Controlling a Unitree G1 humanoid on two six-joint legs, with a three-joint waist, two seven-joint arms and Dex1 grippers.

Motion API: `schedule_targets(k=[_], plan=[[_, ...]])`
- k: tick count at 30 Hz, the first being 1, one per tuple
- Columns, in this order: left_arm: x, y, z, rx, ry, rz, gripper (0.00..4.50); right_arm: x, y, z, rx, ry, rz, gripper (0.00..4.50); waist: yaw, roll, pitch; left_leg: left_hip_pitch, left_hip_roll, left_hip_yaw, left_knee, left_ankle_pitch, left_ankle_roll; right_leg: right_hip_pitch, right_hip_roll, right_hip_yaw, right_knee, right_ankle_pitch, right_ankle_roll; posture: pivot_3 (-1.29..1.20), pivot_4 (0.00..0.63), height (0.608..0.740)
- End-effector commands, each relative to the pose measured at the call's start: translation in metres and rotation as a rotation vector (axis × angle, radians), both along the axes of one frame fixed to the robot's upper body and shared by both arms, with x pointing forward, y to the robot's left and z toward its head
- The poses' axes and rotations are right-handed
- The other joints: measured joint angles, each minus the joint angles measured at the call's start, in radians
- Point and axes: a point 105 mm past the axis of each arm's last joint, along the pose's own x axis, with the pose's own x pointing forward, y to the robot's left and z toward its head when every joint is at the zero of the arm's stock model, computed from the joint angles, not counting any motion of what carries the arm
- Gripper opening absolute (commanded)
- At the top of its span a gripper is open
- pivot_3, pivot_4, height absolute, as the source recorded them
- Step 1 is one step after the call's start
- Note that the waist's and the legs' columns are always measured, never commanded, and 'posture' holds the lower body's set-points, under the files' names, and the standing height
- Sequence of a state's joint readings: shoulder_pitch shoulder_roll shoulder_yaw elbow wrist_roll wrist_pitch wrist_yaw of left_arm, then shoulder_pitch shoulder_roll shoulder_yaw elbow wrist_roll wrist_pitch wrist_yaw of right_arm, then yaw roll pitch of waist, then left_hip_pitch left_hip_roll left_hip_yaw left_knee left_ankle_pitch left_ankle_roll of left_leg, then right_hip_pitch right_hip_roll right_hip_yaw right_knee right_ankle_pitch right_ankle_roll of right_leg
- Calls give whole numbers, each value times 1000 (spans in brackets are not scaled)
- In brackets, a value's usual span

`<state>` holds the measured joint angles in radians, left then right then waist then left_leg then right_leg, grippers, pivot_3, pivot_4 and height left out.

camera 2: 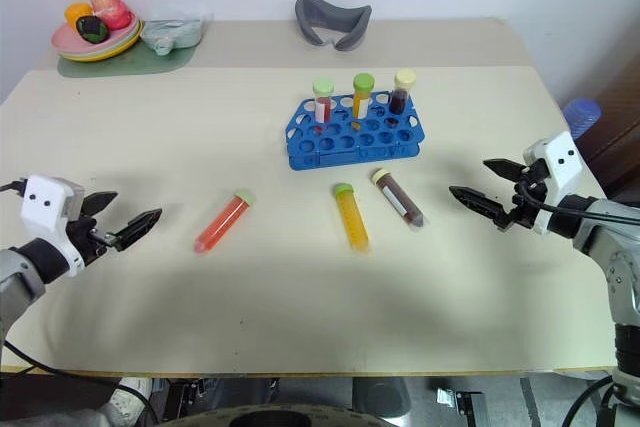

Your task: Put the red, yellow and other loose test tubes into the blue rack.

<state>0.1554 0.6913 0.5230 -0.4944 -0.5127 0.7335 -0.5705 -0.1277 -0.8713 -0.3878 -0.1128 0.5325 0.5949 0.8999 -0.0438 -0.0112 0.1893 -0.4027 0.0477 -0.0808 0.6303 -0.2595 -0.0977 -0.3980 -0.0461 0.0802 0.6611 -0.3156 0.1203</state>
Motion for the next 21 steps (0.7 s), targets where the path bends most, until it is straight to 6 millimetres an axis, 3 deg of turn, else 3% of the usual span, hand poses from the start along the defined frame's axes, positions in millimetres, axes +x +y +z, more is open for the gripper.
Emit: schedule_targets(k=[1, 5, 9, 13, 21], plan=[[-2, -3, 8, 14, -35, -14, 4467, 2, 7, 13, -4, -57, 23, 4500, 0, 0, 0, 0, 0, 0, 0, 0, 0, 0, 0, 0, 0, 0, 0, 0, 150, 740], [-4, -4, 4, 8, -42, 6, 4467, 10, 8, 9, -4, -61, 23, 4500, -2, 0, 0, 0, 0, 0, 0, 0, 0, 0, 0, 0, 0, 0, 0, 0, 150, 740], [-3, -13, 9, -12, -55, -20, 4467, 19, 4, 19, -12, -90, -8, 4500, 1, 0, 0, 0, 0, 0, 1, 0, 0, 0, 0, 0, 1, 0, 0, 0, 150, 740], [-1, -24, 10, -11, -47, -75, 4467, 9, 10, 23, -64, -50, 27, 4500, 4, 0, 0, 0, 0, 0, 1, 0, 0, 0, 0, 0, 1, 0, 0, 0, 150, 740], [11, -82, 13, -42, -31, -398, 4467, -15, 53, 33, -181, 123, 84, 4500, 0, 1, 0, 2, 0, 0, 2, 0, 0, 1, 0, 0, 3, 0, 0, 0, 150, 740]])
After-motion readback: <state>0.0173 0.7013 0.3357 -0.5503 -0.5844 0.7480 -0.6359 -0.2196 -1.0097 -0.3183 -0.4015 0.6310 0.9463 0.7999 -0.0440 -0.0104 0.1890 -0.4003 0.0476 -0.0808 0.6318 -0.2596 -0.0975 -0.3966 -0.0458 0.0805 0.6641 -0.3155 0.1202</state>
